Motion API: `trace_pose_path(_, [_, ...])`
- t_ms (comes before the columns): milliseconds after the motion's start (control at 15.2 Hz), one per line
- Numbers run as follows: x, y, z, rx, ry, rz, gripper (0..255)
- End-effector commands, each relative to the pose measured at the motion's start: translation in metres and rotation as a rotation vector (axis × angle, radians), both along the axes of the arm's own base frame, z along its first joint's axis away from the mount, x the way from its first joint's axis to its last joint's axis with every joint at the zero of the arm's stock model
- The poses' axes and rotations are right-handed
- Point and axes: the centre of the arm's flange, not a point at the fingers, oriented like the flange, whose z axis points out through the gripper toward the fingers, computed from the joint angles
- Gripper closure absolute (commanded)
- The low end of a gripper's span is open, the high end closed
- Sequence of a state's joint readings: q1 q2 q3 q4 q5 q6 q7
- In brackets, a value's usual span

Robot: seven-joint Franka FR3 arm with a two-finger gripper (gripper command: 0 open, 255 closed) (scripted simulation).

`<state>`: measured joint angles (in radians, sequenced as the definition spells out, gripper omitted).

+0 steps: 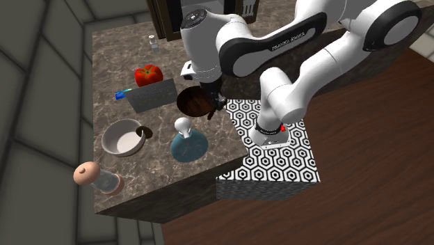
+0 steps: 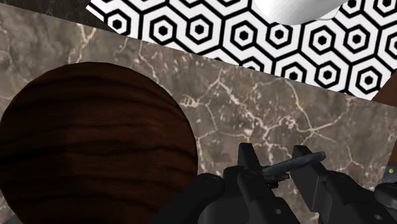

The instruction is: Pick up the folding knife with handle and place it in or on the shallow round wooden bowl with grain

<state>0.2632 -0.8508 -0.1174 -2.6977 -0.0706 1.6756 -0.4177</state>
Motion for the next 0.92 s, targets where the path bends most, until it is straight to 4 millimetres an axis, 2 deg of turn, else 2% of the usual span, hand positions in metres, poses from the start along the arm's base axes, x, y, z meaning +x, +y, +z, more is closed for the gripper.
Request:
trace_pose_path(0, [0.018,-0.023,0.002,-0.001,0.000,0.000,255])
trace_pose_path(330, [0.063,-0.072,0.006,-0.001,0.000,0.000,255])
trace_pose_path(396, [0.078,-0.089,0.007,-0.001,0.000,0.000,255])
trace_pose_path(858, [0.078,-0.089,-0.030,-0.001,0.000,0.000,255])
